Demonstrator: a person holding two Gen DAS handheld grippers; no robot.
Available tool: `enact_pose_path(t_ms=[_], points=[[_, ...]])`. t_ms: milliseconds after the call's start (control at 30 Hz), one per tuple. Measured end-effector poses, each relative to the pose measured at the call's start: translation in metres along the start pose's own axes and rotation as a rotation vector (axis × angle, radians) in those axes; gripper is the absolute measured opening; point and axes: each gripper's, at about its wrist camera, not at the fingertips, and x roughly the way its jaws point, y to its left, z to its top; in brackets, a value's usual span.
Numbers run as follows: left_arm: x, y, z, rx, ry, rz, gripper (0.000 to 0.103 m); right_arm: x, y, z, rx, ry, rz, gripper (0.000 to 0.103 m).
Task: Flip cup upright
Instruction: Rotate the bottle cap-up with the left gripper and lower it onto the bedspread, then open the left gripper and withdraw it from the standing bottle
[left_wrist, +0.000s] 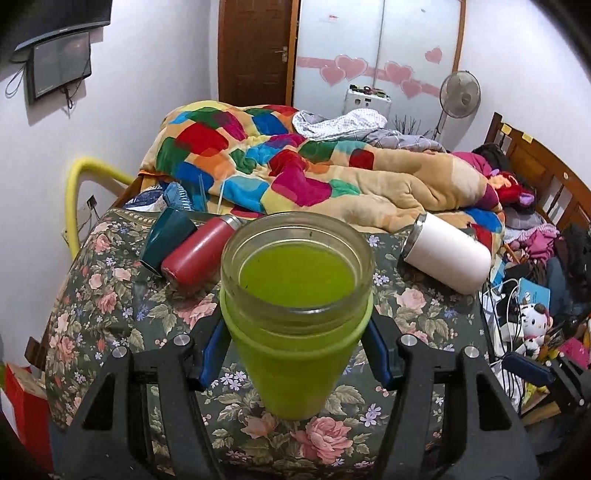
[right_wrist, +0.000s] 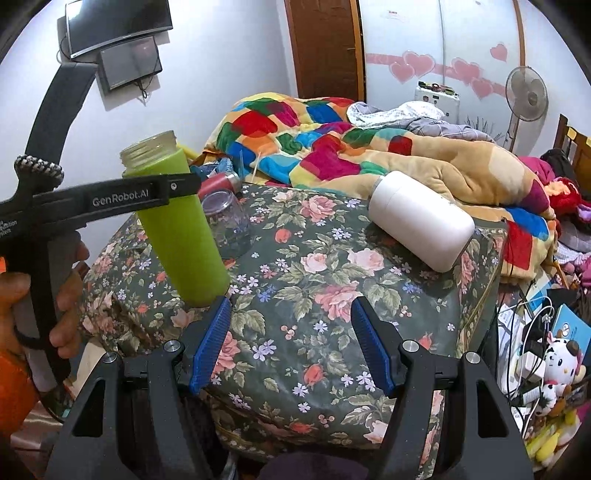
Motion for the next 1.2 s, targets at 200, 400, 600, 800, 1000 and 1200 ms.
enact_pose_path(t_ms=[200,400,600,800,1000,1200], points=[[0.007,-0.008,-0.009,0.037,0.013,0.010,0.063,0.001,0.001,0.000,-0.008,0.002,-0.007,0.064],[0.016,-0.004,-0.014,0.027,0.048,-0.003,0.063,0.000,0.005,0.000,-0.013,0.000,-0.003,0.064],[0.011,-0.009,-0.014,0.072,0.056,-0.004,0.063,-0.005,0.009,0.000,-0.023,-0.012,-0.007,0.064],[-0.012,-0.001,-0.011,0.056,0.069,-0.067,0.066,-0.022,0.011,0.003,-0.010,-0.050,-0.012,0.064],[-0.080,0.002,-0.012,0.091,-0.051,-0.098,0.066,-0.058,0.019,0.012,-0.008,-0.145,-0.032,0.064],[-0.173,0.003,-0.013,0.123,-0.299,-0.064,0.072,-0.126,0.038,0.021,-0.012,-0.334,-0.054,0.064]])
